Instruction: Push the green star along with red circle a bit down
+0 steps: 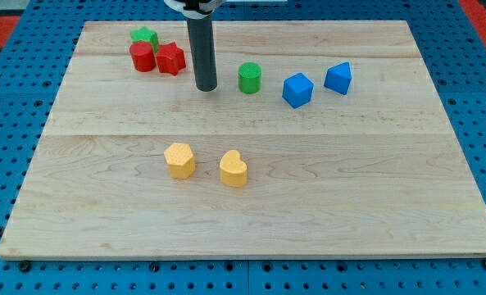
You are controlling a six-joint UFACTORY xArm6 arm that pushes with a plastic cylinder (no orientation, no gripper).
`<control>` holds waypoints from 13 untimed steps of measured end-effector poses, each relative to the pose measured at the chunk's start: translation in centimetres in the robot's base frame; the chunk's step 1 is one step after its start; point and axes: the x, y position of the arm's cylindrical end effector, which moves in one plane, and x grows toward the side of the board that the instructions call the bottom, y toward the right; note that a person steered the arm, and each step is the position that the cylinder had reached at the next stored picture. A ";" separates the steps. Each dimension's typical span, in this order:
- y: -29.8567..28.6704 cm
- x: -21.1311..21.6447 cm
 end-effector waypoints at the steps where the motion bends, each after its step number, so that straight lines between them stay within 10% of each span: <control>1: 4.0 0.0; 4: 6.8 -0.3; 9: -4.7 -14.7; 13: -10.9 -14.2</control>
